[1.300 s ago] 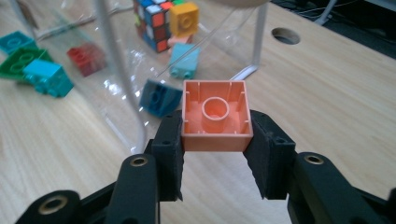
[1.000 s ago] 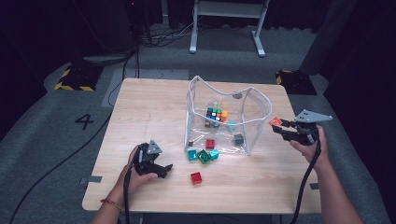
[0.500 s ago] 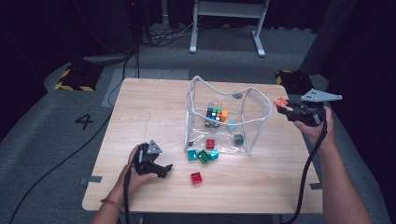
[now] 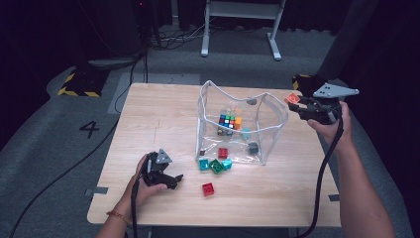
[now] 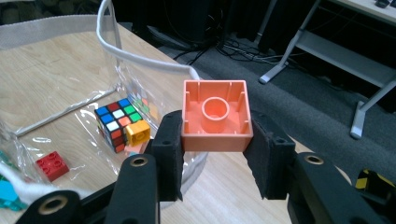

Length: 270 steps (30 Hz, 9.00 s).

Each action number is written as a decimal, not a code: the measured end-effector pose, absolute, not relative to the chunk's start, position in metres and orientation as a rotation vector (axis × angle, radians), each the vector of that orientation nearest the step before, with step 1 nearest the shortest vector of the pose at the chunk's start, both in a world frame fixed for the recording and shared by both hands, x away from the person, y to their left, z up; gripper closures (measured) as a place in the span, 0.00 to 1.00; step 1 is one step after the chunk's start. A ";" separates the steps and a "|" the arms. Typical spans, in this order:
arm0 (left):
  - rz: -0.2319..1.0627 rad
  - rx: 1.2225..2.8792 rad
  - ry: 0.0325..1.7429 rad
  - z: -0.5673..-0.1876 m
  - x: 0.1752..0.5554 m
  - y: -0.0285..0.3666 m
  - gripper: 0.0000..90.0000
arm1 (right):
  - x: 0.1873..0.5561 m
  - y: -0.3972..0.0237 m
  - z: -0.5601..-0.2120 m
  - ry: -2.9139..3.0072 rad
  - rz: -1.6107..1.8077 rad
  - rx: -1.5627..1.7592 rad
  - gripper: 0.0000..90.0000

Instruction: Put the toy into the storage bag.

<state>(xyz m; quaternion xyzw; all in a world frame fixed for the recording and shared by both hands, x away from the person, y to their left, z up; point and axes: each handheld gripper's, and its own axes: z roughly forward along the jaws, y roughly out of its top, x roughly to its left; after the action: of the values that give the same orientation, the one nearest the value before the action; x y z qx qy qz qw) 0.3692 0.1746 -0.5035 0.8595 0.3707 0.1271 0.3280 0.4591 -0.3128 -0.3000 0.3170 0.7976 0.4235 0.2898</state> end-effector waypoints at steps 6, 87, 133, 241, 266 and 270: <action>0.333 2.251 0.971 -0.503 0.369 0.175 0.03 | 0.463 -0.301 -0.292 2.146 1.137 0.818 0.66; 0.333 2.250 0.971 -0.504 0.369 0.175 0.03 | 0.513 -0.243 -0.325 2.711 0.611 0.652 0.59; 0.335 2.249 0.971 -0.504 0.369 0.175 0.03 | 0.385 -0.299 -0.349 2.206 1.246 0.736 0.32; 0.332 2.250 0.974 -0.503 0.369 0.174 0.03 | 0.405 -0.347 -0.425 2.189 1.159 0.986 0.55; 0.331 2.250 0.974 -0.503 0.369 0.174 0.03 | 0.460 -0.325 -0.316 2.088 1.136 0.915 0.55; 0.332 2.250 0.973 -0.504 0.369 0.174 0.03 | 0.467 -0.320 -0.306 2.082 1.146 0.914 0.55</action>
<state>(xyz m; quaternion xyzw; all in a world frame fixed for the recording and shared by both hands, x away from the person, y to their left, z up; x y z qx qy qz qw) 0.3687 0.1744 -0.5035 0.8593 0.3717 0.1267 0.3277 0.4671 -0.3204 -0.3059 0.3433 0.7817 0.4304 0.2931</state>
